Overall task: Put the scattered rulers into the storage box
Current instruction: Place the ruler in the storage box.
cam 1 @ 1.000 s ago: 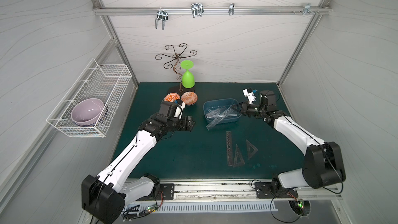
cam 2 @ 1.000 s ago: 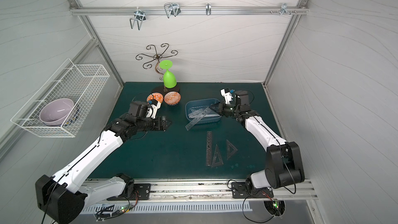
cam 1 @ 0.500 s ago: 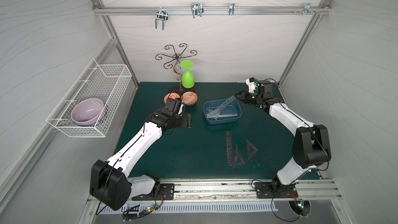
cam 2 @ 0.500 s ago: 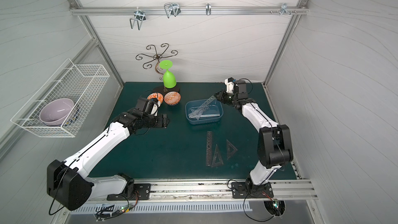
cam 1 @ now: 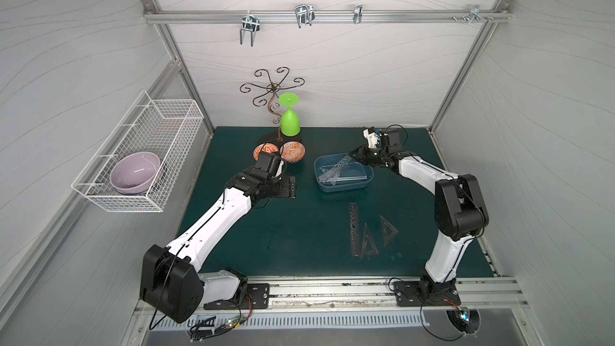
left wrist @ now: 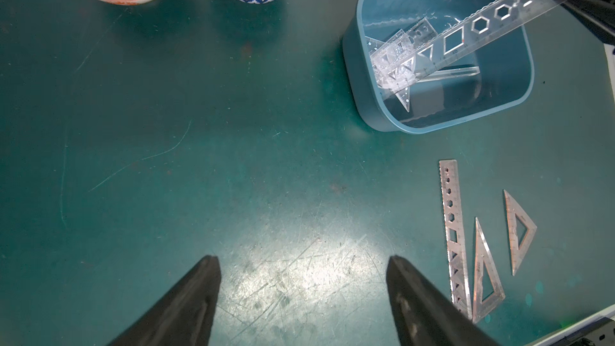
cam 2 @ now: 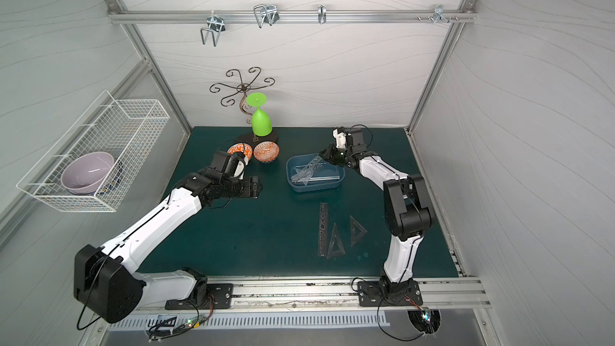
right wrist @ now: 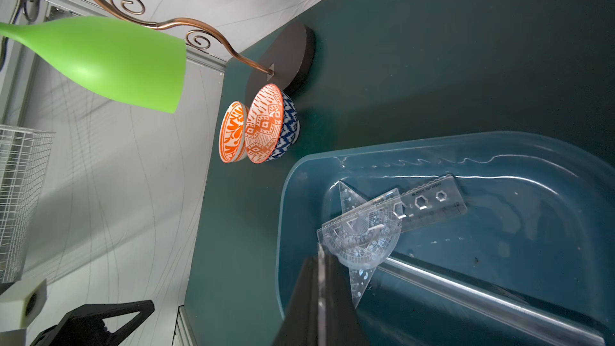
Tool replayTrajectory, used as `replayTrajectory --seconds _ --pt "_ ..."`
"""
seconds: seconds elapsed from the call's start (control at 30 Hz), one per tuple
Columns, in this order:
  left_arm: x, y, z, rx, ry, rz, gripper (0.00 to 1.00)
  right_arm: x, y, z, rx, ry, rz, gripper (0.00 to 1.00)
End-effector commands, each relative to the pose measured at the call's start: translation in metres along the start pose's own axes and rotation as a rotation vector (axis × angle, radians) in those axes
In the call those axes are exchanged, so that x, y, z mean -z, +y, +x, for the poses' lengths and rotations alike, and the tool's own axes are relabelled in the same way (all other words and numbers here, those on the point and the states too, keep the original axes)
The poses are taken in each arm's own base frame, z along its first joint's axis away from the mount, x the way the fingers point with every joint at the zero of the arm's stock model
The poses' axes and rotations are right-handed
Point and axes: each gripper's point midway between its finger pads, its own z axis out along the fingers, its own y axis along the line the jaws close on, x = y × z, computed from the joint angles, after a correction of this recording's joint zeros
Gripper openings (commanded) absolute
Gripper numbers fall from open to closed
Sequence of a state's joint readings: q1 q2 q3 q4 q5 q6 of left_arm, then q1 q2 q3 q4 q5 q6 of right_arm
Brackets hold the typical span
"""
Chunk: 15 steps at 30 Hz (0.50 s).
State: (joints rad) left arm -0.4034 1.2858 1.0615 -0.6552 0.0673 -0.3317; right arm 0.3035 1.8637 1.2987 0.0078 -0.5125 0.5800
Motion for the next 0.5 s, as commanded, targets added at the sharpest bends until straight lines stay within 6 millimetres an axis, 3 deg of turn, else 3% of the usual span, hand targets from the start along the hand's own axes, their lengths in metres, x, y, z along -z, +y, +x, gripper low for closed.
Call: replayTrajectory --seconds 0.0,0.2,0.47 --pt "-0.001 -0.002 -0.002 -0.012 0.003 0.011 0.83 -0.003 -0.010 -0.007 0.009 -0.009 0.003 0.25" --pt "-0.004 -0.002 -0.001 -0.009 0.015 0.014 0.84 0.001 -0.023 -0.023 0.017 -0.015 0.025 0.50" --pt "-0.004 0.000 0.005 0.025 0.018 0.011 0.83 0.037 0.007 -0.056 0.122 -0.076 0.088 0.55"
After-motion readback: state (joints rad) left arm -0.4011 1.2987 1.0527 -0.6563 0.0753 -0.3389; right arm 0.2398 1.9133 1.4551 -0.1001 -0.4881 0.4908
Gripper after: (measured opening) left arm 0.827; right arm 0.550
